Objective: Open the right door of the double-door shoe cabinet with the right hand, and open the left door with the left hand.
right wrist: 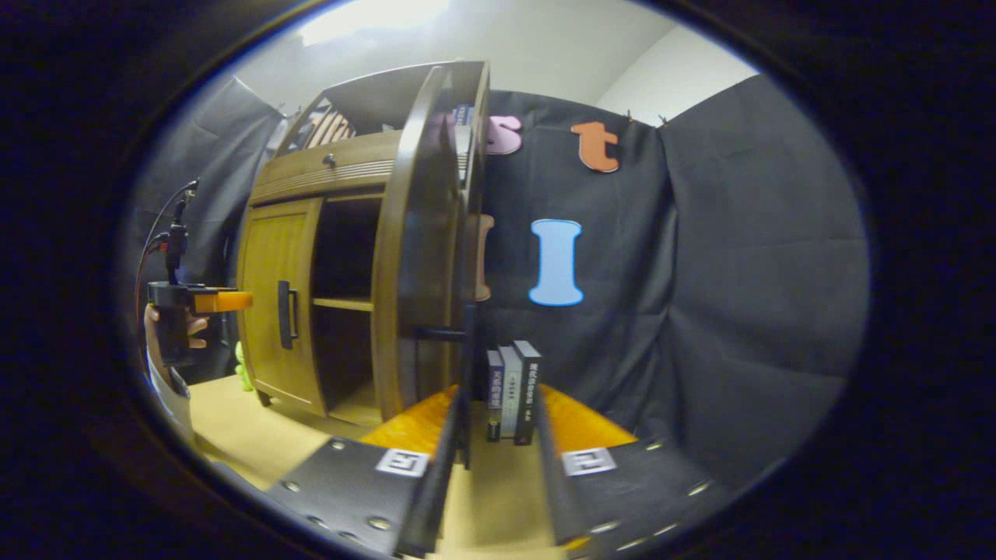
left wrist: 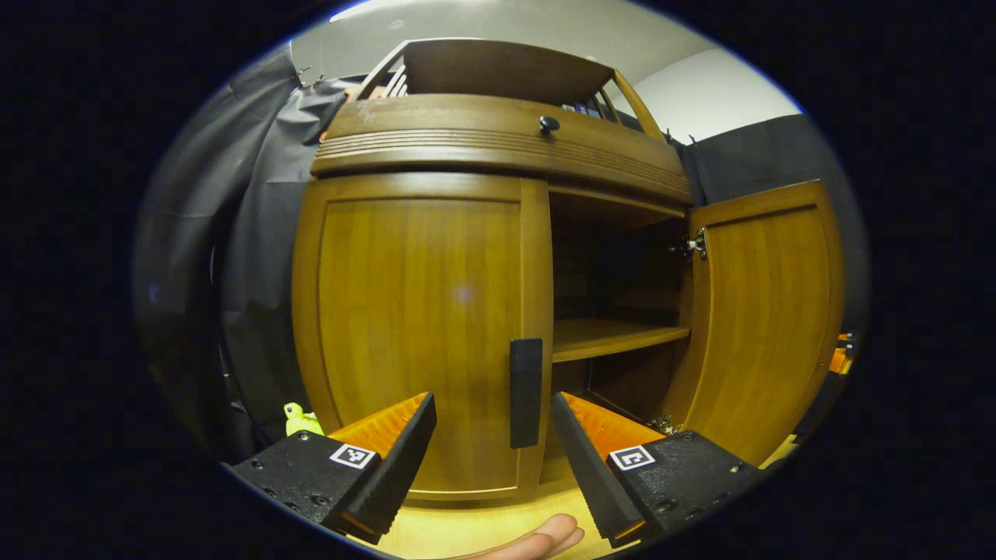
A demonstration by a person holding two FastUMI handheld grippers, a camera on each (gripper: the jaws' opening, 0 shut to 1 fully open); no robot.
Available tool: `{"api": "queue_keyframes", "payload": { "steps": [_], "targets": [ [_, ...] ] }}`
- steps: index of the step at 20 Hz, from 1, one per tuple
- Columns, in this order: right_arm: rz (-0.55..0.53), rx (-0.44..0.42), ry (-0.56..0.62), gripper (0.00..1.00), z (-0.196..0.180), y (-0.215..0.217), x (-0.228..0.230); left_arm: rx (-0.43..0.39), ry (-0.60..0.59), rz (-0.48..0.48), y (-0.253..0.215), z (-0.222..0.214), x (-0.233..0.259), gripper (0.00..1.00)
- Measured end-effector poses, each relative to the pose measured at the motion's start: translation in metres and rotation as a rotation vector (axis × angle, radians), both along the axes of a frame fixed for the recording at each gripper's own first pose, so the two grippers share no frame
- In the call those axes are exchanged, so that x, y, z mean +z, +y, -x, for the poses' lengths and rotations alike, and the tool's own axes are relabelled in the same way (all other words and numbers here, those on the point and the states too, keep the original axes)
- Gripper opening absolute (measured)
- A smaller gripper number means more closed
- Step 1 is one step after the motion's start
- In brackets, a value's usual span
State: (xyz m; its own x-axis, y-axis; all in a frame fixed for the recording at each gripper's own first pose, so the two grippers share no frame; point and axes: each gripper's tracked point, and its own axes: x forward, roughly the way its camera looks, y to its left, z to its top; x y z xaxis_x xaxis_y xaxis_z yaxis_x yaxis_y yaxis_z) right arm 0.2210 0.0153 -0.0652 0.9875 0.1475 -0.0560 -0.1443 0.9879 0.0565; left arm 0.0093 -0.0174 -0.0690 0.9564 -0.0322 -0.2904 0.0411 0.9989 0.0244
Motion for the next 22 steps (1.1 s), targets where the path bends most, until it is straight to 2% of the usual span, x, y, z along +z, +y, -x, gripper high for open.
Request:
{"api": "queue_keyframes", "payload": {
  "steps": [3,5,10,11,12,14,15,17,18,20,21,22],
  "targets": [
    [0.024,-0.012,0.018,1.0,0.018,-0.004,-0.006,0.027,-0.001,-0.004,0.003,-0.008,-0.007,0.94],
    [0.047,-0.019,-0.004,1.0,0.033,-0.01,0.002,0.046,-0.019,0.01,0.003,-0.02,-0.012,0.94],
    [-0.031,-0.045,-0.098,0.98,0.076,-0.005,0.044,0.038,0.001,0.001,-0.002,-0.034,-0.024,0.94],
    [-0.037,-0.042,-0.112,1.0,0.083,-0.001,0.049,0.038,0.011,-0.017,-0.003,-0.034,-0.026,0.94],
    [-0.045,-0.034,-0.126,1.0,0.091,0.005,0.056,0.046,0.013,-0.035,-0.001,-0.035,-0.027,0.88],
    [-0.048,-0.021,-0.149,1.0,0.103,0.016,0.067,0.075,0.013,-0.049,0.003,-0.039,-0.029,0.89],
    [-0.047,-0.023,-0.143,1.0,0.106,0.019,0.069,0.053,-0.001,-0.043,-0.002,-0.045,-0.028,0.88],
    [-0.04,-0.033,-0.119,1.0,0.115,0.022,0.07,0.096,0.002,-0.078,0.001,-0.046,-0.027,0.66],
    [-0.036,-0.029,-0.119,1.0,0.119,0.027,0.075,0.076,0.002,-0.08,-0.001,-0.047,-0.026,0.55],
    [-0.04,-0.019,-0.122,0.99,0.127,0.036,0.083,0.091,0.022,-0.101,0.004,-0.048,-0.027,0.34],
    [-0.046,-0.018,-0.117,0.98,0.13,0.038,0.083,0.089,0.031,-0.1,0.004,-0.047,-0.027,0.35],
    [-0.057,-0.013,-0.111,0.99,0.133,0.041,0.085,0.081,0.055,-0.097,0.003,-0.043,-0.03,0.33]
  ]
}}
